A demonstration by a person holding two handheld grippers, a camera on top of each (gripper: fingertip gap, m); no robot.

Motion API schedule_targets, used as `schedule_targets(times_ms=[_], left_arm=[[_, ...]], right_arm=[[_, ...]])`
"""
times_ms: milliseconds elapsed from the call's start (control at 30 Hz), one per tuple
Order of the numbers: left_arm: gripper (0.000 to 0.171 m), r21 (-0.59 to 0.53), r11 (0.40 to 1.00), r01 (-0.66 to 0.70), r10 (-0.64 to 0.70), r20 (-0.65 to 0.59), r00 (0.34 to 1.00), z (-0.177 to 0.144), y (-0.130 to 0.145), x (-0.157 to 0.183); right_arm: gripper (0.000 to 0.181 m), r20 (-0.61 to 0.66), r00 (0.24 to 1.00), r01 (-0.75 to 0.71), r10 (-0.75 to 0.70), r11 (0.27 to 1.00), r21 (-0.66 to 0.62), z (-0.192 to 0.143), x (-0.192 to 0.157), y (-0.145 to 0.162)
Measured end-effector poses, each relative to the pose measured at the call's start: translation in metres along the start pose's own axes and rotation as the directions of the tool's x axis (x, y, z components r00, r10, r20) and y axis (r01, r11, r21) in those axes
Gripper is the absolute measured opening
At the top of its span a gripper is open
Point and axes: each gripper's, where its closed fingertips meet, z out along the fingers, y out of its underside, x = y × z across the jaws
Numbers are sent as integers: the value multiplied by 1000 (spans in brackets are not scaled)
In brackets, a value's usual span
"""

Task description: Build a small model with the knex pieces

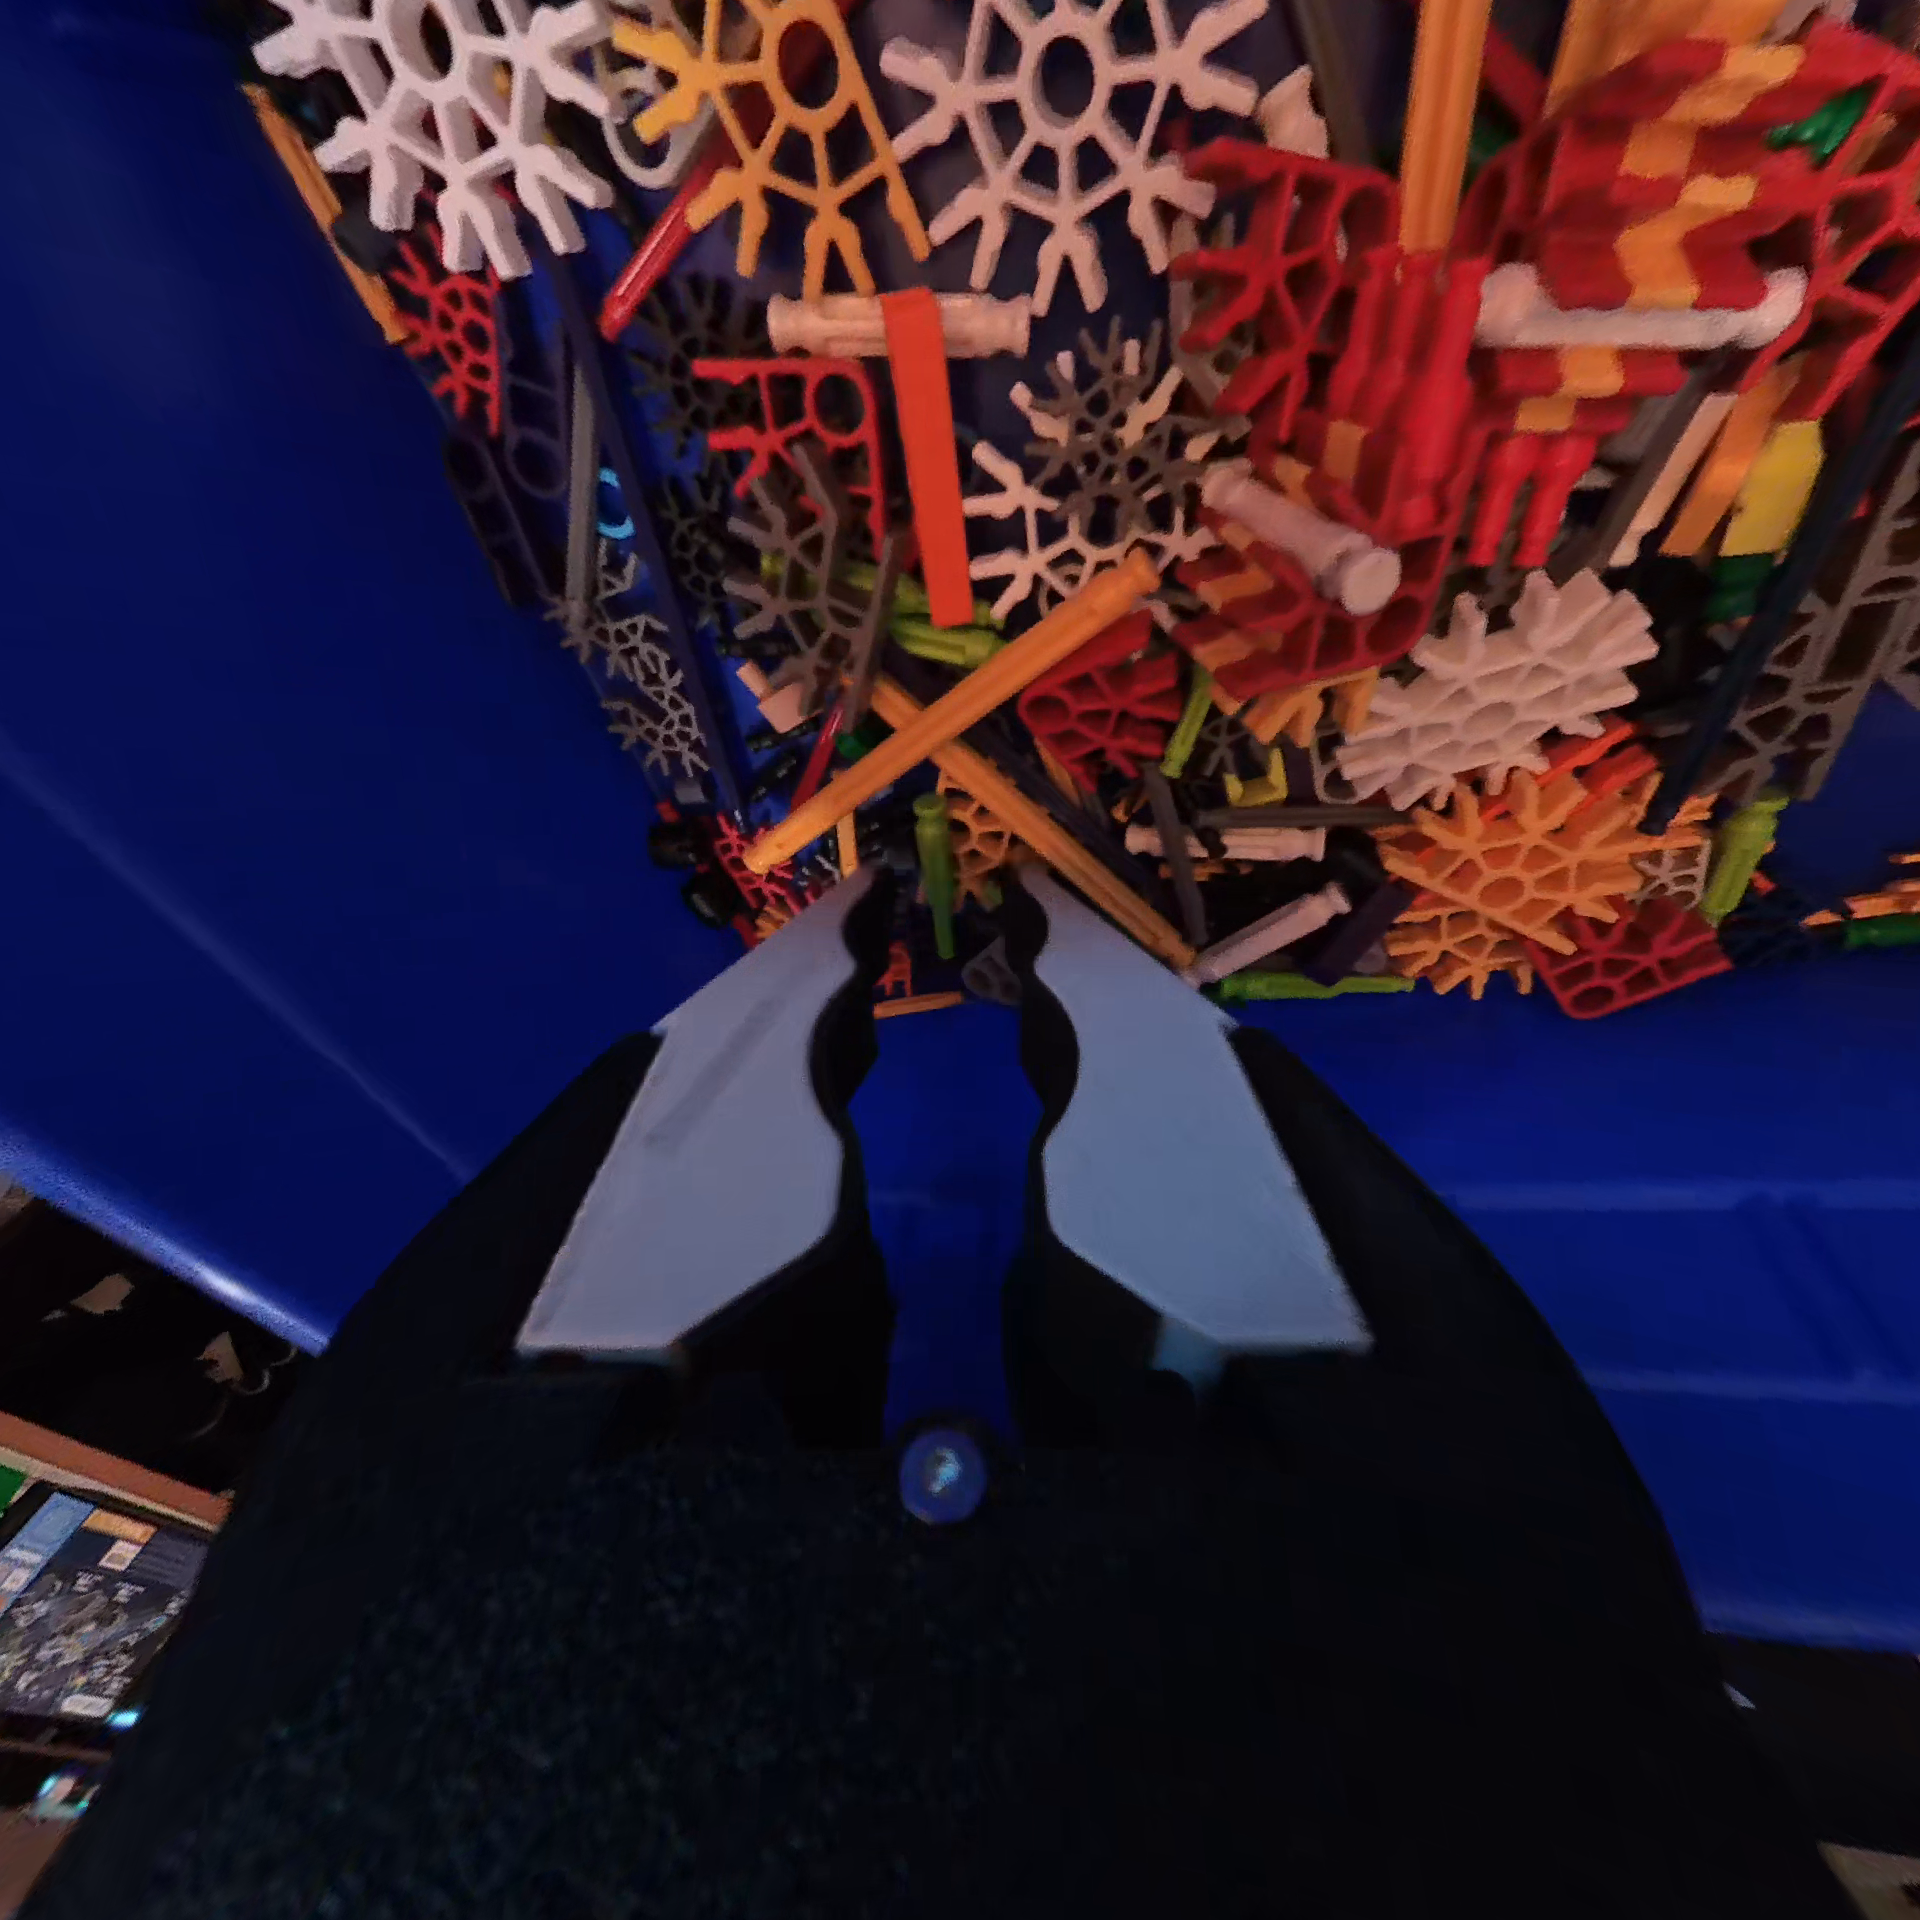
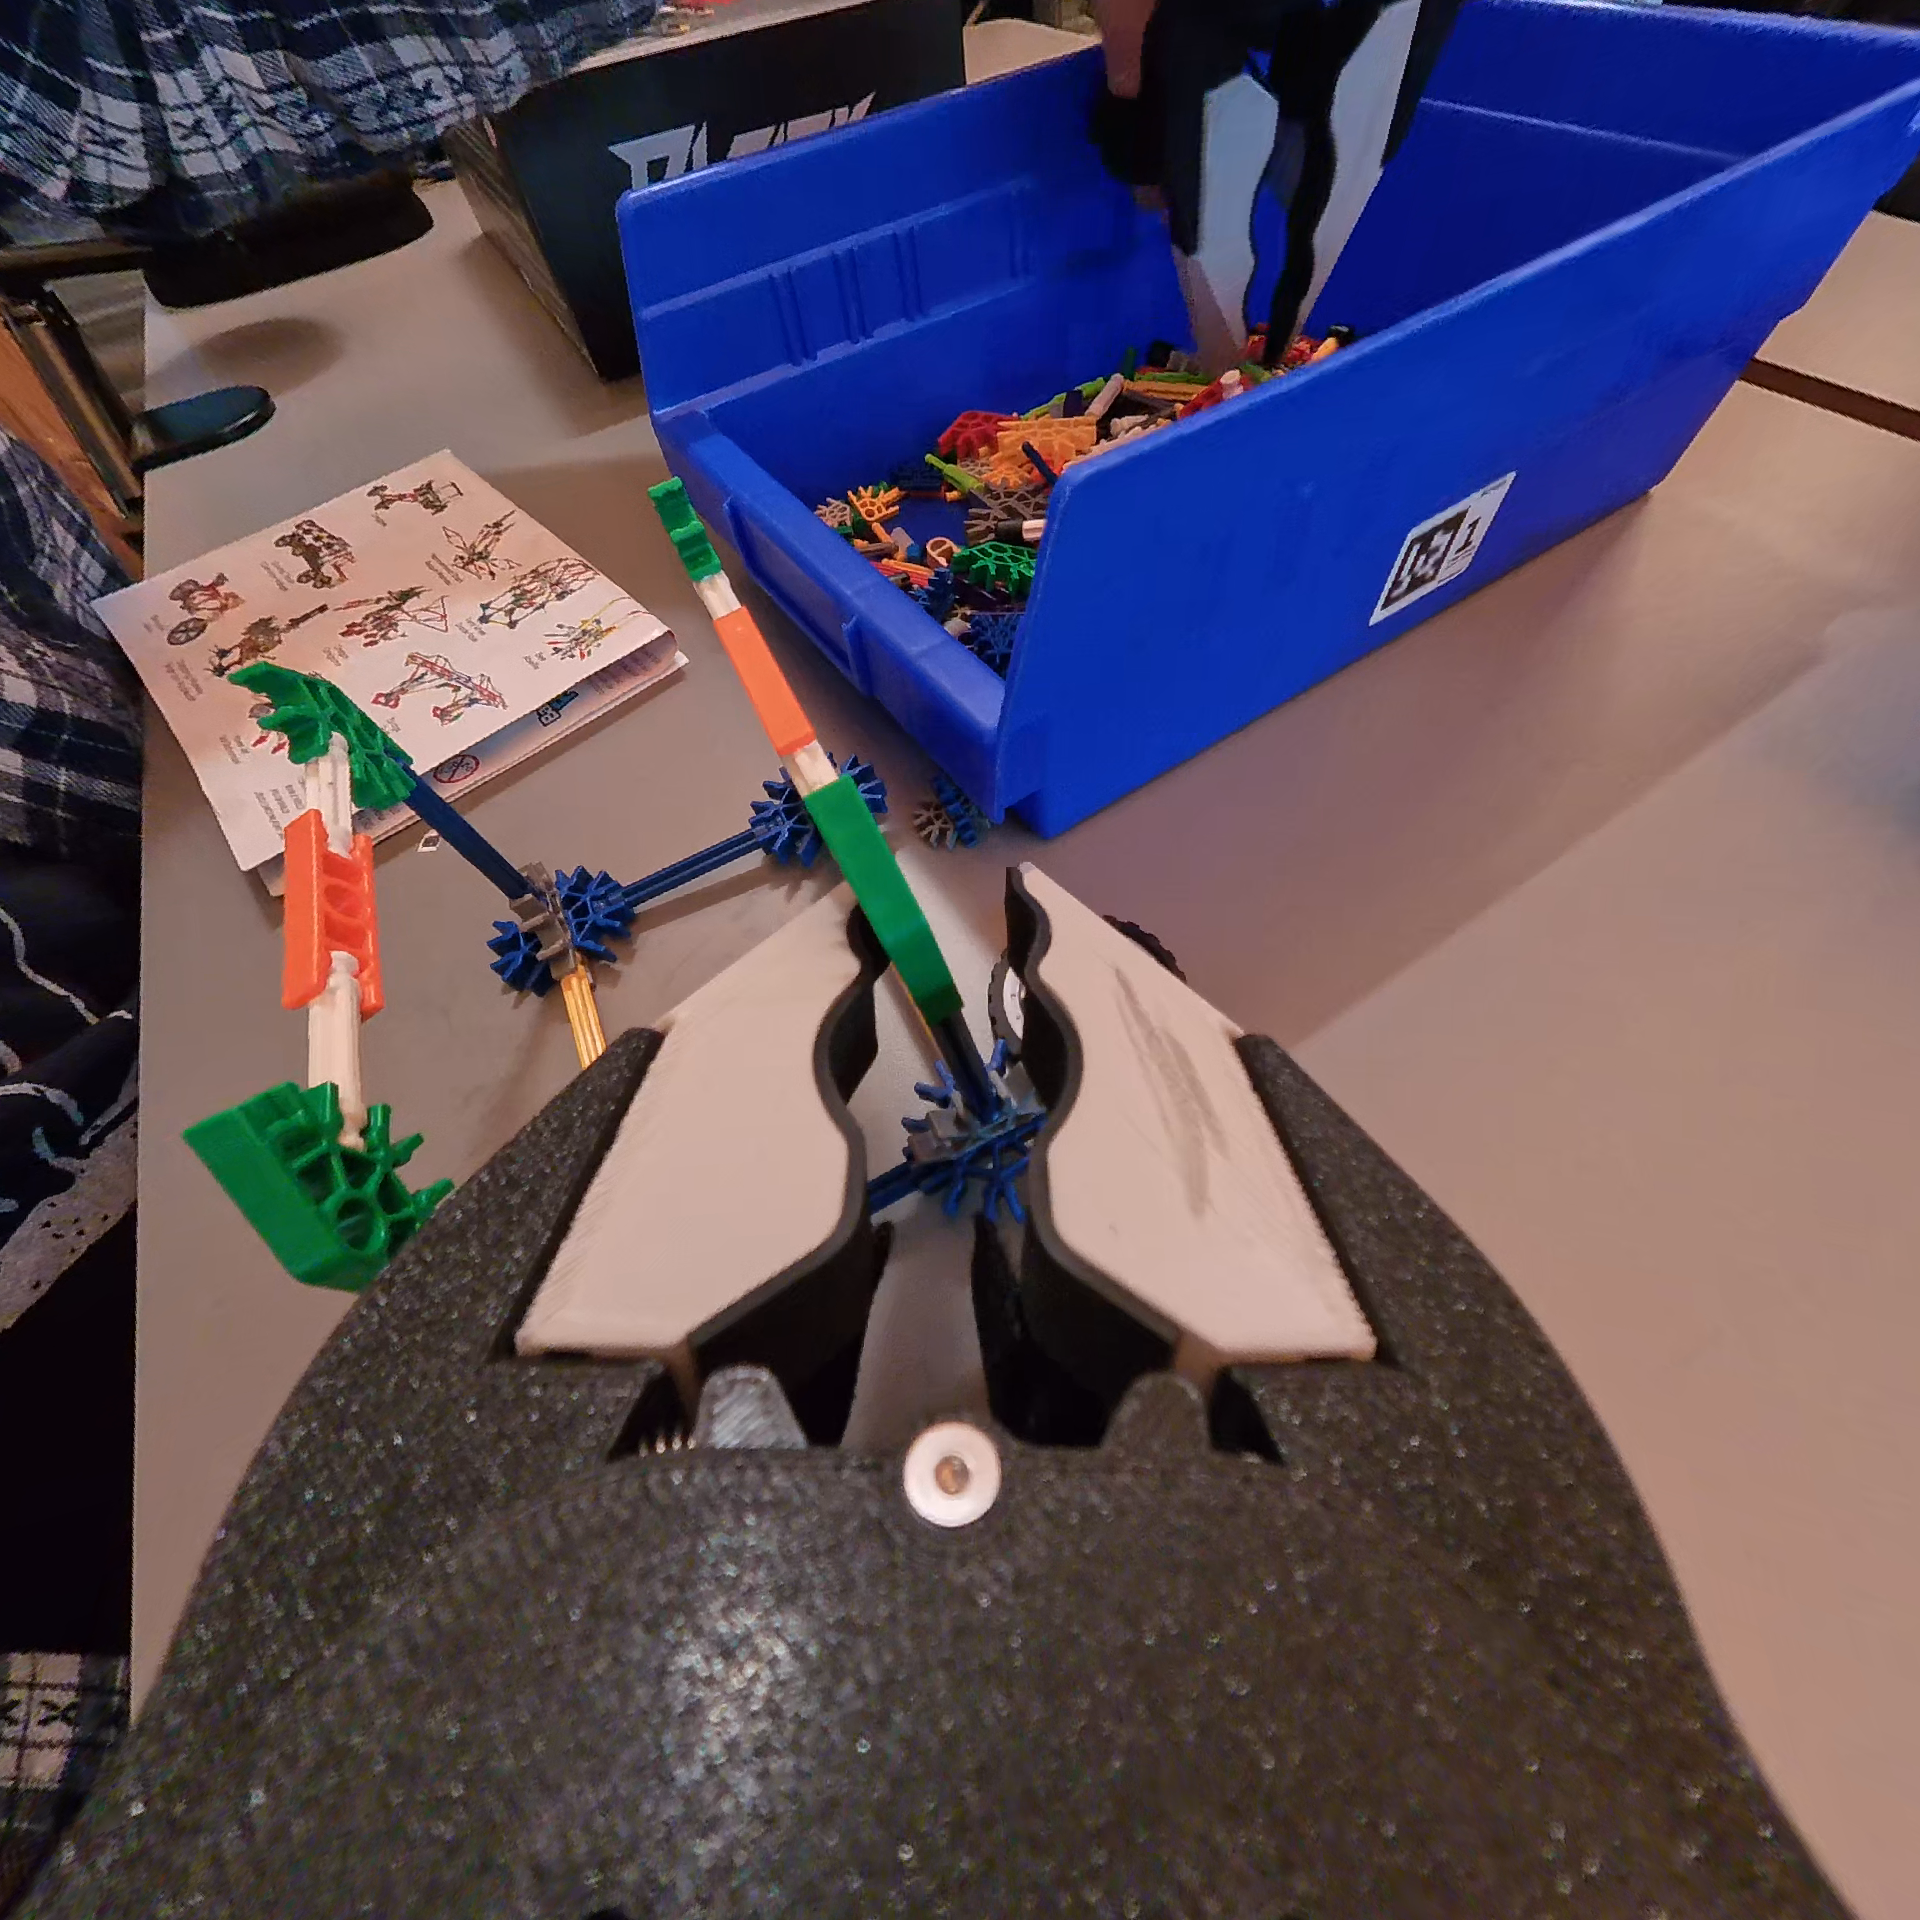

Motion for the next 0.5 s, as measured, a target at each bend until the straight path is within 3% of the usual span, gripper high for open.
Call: schedule_targets(times_ms=[200, 500], left_arm=[[4, -16, 1000, -4, 4, -5, 1000, 1, -2, -2], [4, 19, 1000, -13, 12, 22, 1000, -1, -3, -5]], right_arm=[[20, -1, 1000, 1, -1, 1000, -1, 0, 0, 0], [20, -1, 1000, 1, -1, 1000, -4, 0, 0, 0]])
